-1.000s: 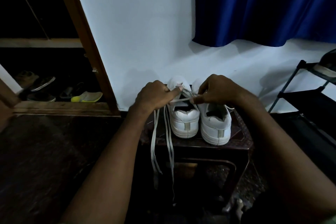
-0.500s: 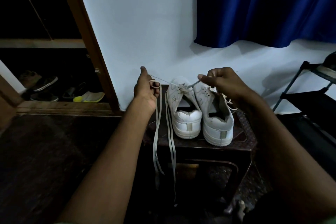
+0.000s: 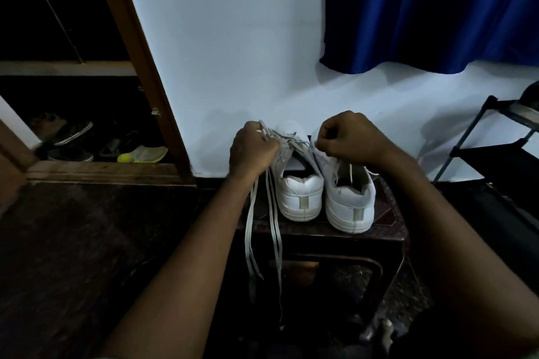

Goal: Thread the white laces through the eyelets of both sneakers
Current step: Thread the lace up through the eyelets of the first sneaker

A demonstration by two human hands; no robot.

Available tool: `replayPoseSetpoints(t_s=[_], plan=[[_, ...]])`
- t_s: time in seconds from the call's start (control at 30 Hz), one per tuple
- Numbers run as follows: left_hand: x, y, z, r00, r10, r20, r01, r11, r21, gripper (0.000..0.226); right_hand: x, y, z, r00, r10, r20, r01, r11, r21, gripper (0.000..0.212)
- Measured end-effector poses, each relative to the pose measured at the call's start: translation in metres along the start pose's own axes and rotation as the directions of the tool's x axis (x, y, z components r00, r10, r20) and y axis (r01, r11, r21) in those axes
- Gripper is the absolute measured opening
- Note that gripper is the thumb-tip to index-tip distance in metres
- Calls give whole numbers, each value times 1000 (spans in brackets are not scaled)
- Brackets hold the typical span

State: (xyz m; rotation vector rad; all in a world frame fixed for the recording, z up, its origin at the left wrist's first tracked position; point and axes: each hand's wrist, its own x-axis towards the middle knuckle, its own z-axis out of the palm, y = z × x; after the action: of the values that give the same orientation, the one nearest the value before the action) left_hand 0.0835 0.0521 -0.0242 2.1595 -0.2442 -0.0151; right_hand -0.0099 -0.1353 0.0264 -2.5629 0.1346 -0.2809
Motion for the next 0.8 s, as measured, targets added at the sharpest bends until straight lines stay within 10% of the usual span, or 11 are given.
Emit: replayPoseSetpoints(t_s=[0.13, 0.5, 0.8], plan=[[-3, 3, -1, 983, 103, -155, -87, 991, 105, 30, 10, 1, 19, 999, 9, -46, -5, 996, 88, 18], [-3, 8, 3, 971, 55, 231, 20, 950, -310, 25, 12, 4, 31, 990, 66, -126, -27, 958, 286, 3], [-8, 19, 3, 943, 195, 271, -47, 882, -469, 34, 8, -11, 19, 948, 317, -20, -178, 582, 793, 11]])
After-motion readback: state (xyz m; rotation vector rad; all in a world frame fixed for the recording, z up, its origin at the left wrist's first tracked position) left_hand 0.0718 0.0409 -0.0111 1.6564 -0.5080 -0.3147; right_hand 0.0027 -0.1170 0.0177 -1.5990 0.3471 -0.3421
